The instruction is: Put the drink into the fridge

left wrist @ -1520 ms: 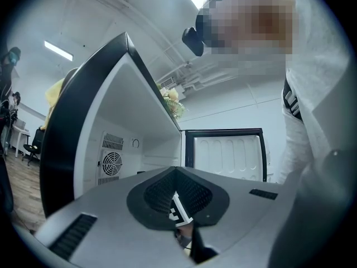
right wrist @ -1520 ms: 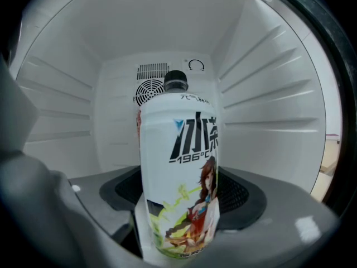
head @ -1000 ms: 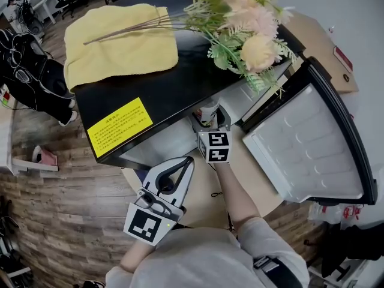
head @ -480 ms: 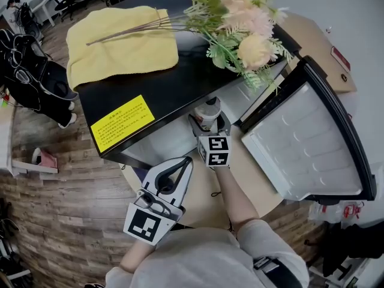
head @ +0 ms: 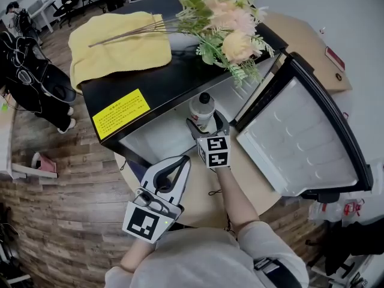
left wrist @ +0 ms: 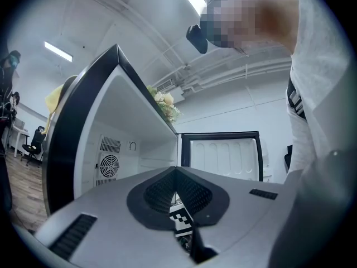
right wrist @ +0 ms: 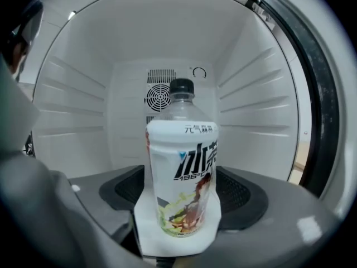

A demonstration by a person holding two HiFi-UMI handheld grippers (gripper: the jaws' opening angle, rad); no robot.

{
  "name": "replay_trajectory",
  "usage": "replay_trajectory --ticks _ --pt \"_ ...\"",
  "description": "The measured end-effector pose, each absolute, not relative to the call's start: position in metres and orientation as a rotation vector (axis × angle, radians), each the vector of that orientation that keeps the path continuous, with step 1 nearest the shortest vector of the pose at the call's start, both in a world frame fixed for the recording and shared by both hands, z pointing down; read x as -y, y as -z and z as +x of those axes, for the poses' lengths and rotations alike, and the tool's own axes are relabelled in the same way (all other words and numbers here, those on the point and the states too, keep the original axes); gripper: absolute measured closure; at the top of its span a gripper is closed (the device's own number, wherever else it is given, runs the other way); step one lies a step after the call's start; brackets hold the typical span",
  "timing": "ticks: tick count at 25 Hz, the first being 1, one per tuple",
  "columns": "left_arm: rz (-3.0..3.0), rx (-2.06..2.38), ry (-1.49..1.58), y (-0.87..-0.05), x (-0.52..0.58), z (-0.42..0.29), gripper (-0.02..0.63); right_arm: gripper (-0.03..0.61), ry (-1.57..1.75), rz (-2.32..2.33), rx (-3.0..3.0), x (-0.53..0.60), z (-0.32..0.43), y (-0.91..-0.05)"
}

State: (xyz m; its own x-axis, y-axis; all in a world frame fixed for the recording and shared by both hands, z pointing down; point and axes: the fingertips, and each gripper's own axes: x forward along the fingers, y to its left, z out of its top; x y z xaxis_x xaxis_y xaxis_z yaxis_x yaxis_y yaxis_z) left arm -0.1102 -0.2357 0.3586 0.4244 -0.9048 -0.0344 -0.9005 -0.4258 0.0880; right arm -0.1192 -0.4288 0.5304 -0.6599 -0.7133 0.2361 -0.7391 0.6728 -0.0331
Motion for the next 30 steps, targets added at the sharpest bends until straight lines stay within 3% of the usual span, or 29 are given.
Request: replay_trajectory --ticks 4,6,12,30 --pt "2.613 1.652 0.127 -0.354 0.232 -0.103 0.606 0.183 -0.193 1.168 2.719 0.413 -0.106 -0.513" --pt "2.616 1.655 0.129 -0.352 0.231 -0.099 0.606 0.233 -0.205 1.161 2.739 0.404 -0.099 -0.504" --pt "2.640 1.656 0.152 -0.345 0.225 -0.087 0.606 0.561 -0.172 1.210 2.773 0.383 -0.075 -0.476" --pt "2.681 1.732 0.215 -0.323 0.202 -0.072 0.606 0.568 -0.135 1.221 2.871 0.309 -0.020 -0.409"
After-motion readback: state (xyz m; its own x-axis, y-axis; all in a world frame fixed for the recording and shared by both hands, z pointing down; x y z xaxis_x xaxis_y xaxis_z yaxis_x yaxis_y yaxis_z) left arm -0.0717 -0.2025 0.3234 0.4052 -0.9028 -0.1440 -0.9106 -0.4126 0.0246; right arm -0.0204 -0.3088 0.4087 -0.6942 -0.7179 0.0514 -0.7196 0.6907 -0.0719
